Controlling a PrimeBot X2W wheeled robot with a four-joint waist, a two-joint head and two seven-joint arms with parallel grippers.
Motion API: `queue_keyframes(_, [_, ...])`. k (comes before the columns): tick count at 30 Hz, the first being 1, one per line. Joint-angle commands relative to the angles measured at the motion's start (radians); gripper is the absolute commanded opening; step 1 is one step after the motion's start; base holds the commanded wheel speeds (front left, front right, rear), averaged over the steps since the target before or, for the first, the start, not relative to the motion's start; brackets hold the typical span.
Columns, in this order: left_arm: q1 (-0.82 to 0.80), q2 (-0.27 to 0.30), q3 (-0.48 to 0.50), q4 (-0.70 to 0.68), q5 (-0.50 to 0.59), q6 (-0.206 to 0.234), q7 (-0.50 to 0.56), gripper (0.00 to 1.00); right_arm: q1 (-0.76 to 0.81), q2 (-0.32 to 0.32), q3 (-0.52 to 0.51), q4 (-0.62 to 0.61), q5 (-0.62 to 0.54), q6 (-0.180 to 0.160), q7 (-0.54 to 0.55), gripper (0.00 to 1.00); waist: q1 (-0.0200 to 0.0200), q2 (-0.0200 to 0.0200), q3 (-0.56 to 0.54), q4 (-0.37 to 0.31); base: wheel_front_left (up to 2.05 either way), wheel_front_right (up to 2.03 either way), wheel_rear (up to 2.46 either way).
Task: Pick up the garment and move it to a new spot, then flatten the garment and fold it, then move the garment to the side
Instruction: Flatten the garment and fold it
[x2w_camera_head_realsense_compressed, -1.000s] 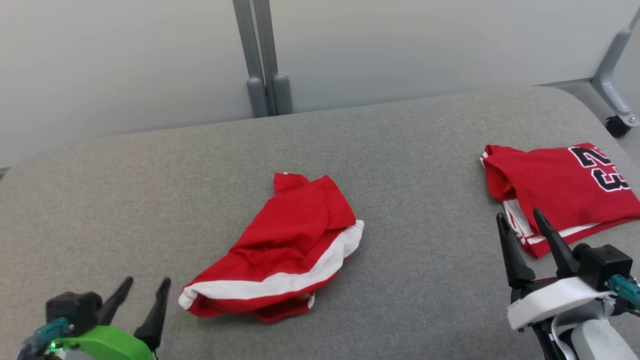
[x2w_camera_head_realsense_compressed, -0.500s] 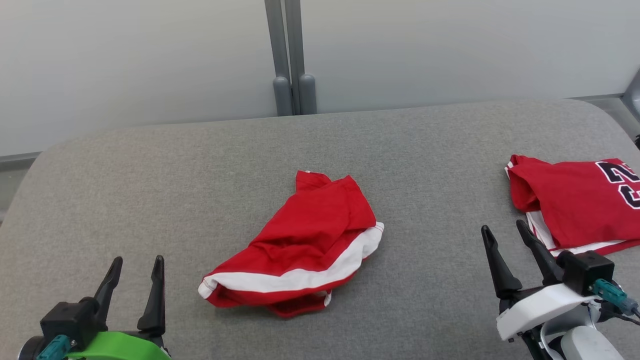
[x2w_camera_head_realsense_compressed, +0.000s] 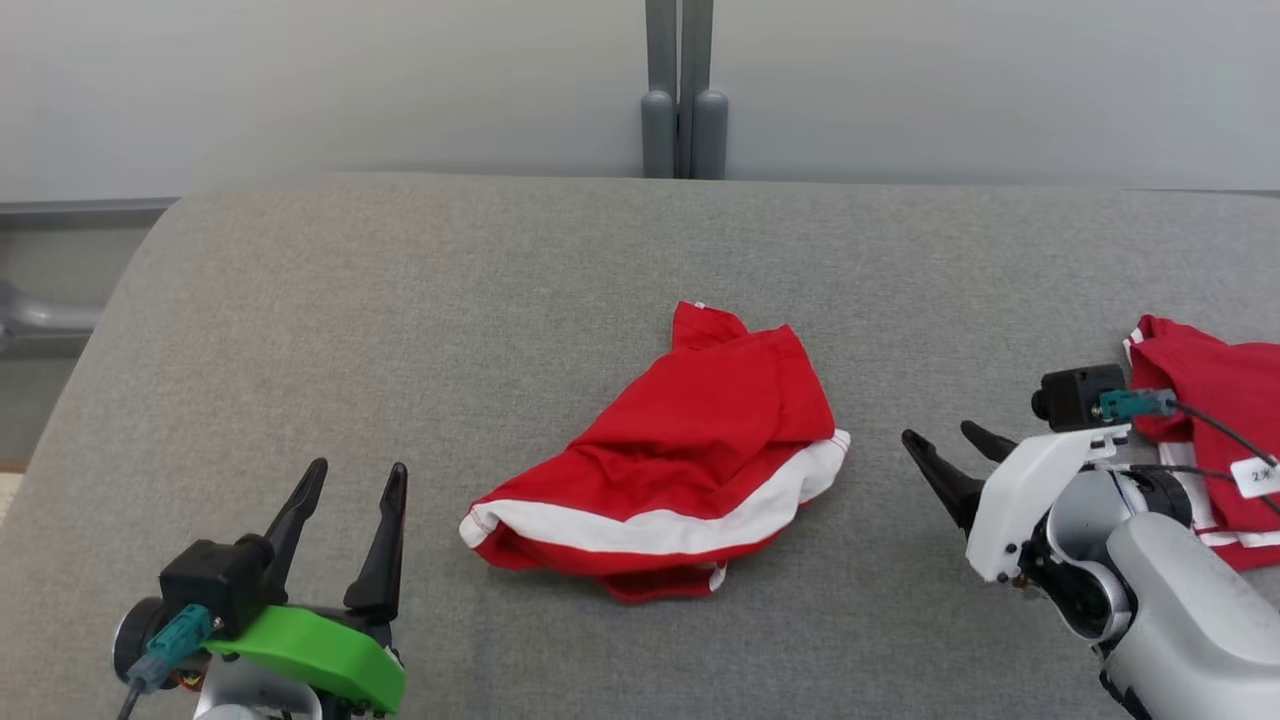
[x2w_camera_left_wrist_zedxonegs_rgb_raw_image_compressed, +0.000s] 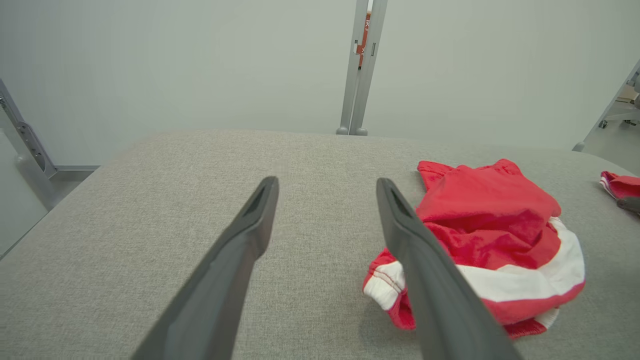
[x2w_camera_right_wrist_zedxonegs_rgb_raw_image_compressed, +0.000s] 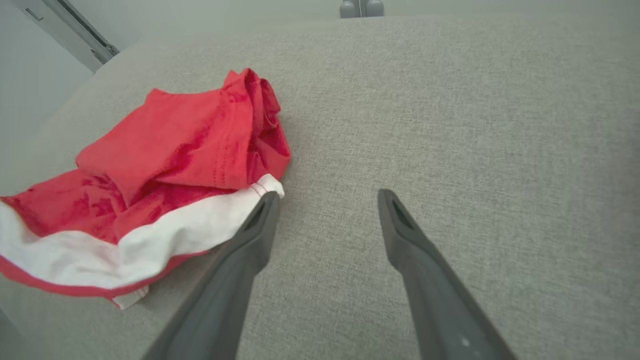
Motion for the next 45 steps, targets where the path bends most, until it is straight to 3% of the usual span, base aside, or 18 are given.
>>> queue_keyframes(1, [-0.025, -0.001, -0.002, 0.008, 0.005, -0.007, -0.001, 1.00, -0.033, -0.009, 0.026, 0.029, 0.024, 0.000, 0.034, 1.00, 0.0000, 0.0000, 0.055, 0.056, 0.00, 0.00, 0.00])
queue_keyframes(7, [-0.056, -0.008, -0.006, 0.032, 0.009, -0.015, -0.009, 1.00, -0.111, -0.028, 0.105, 0.116, 0.116, 0.000, 0.067, 1.00, 0.0000, 0.0000, 0.082, 0.085, 0.00, 0.00, 0.00])
queue_keyframes(22, [-0.083, -0.009, -0.014, 0.047, 0.009, -0.014, -0.010, 1.00, -0.192, -0.048, 0.310, 0.153, 0.280, 0.000, -0.042, 1.00, 0.0000, 0.0000, 0.114, 0.092, 0.00, 0.00, 0.00])
queue_keyframes(23, [-0.084, -0.009, -0.014, 0.048, 0.008, -0.013, -0.010, 1.00, -0.194, -0.050, 0.321, 0.156, 0.289, 0.000, -0.048, 0.94, 0.0000, 0.0000, 0.113, 0.091, 0.00, 0.00, 0.00])
queue_keyframes(24, [-0.085, -0.007, -0.014, 0.050, 0.007, -0.013, -0.009, 1.00, -0.196, -0.053, 0.339, 0.161, 0.300, 0.000, -0.055, 0.57, 0.0000, 0.0000, 0.110, 0.090, 0.00, 0.00, 0.00])
queue_keyframes(26, [-0.086, -0.006, -0.014, 0.054, 0.004, -0.012, -0.007, 1.00, -0.202, -0.059, 0.363, 0.169, 0.317, 0.000, -0.064, 0.16, 0.0000, 0.0000, 0.106, 0.087, 0.00, 0.00, 0.00])
queue_keyframes(27, [-0.087, -0.005, -0.015, 0.055, 0.004, -0.011, -0.005, 1.00, -0.206, -0.063, 0.373, 0.173, 0.323, 0.000, -0.068, 0.00, 0.0000, 0.0000, 0.103, 0.085, 0.00, 0.00, 0.00])
queue_keyframes(36, [-0.063, 0.007, -0.017, 0.060, -0.005, -0.006, -0.001, 1.00, -0.241, -0.104, 0.427, 0.186, 0.360, 0.000, -0.197, 0.00, 0.0000, 0.0000, 0.059, 0.046, 0.00, 0.00, 0.00])
queue_keyframes(45, [-0.032, 0.011, -0.024, 0.060, -0.018, -0.004, 0.000, 1.00, -0.173, -0.148, 0.404, 0.183, 0.413, 0.000, -0.332, 0.00, 0.0000, 0.0000, 0.005, -0.032, 0.00, 0.00, 0.00])
